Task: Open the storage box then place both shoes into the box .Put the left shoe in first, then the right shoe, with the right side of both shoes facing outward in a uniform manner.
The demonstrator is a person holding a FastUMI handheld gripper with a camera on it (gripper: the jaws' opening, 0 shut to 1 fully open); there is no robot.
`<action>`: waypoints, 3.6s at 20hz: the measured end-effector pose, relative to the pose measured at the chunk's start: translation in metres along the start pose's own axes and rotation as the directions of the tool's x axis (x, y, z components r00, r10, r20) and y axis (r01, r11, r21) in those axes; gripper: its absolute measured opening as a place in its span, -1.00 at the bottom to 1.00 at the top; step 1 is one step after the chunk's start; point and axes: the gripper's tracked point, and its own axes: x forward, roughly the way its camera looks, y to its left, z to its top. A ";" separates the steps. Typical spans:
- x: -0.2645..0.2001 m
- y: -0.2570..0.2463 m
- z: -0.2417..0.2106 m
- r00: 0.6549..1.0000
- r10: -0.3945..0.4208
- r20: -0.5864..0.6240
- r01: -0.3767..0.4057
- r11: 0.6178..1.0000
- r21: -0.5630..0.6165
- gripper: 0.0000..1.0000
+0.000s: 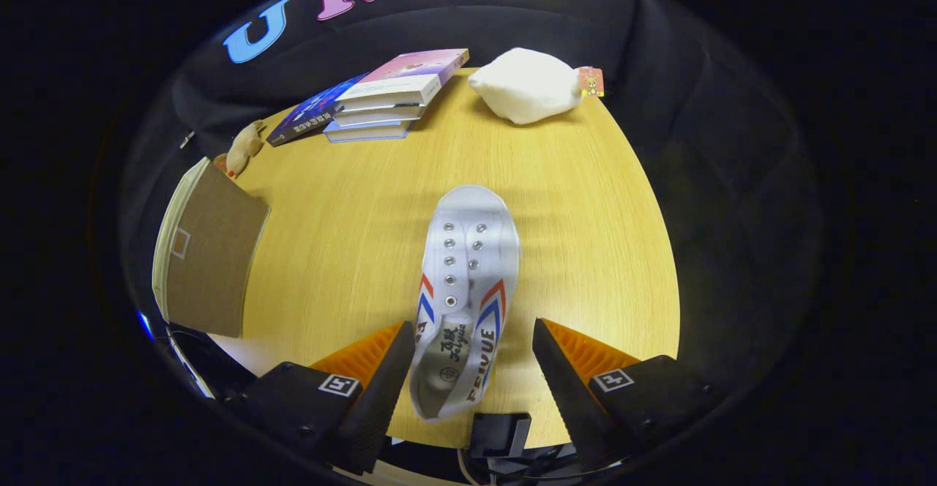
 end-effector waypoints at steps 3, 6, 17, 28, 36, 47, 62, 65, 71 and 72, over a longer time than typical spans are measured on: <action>0.008 -0.003 -0.004 1.000 0.025 -0.019 -0.024 0.998 0.060 0.99; 0.012 -0.006 -0.004 0.998 0.058 -0.019 -0.055 0.990 0.129 0.98; 0.034 -0.012 -0.013 0.996 0.076 -0.050 -0.065 0.980 0.189 0.63; 0.040 -0.010 -0.012 0.996 0.024 -0.081 -0.007 0.979 0.205 -0.44; 0.017 0.009 0.001 0.998 0.043 -0.037 -0.029 0.950 0.311 -0.84; -0.081 0.172 0.067 0.980 0.169 0.100 -0.191 0.943 0.273 -0.84; -0.120 0.421 0.070 0.930 0.360 0.071 -0.366 0.900 0.236 -0.84; -0.095 0.438 0.055 0.950 0.313 0.009 -0.308 0.929 0.203 -0.84; -0.050 0.434 0.034 0.988 0.136 -0.069 -0.126 0.984 0.129 -0.84; -0.045 0.434 0.033 0.990 0.116 -0.074 -0.107 0.987 0.123 -0.83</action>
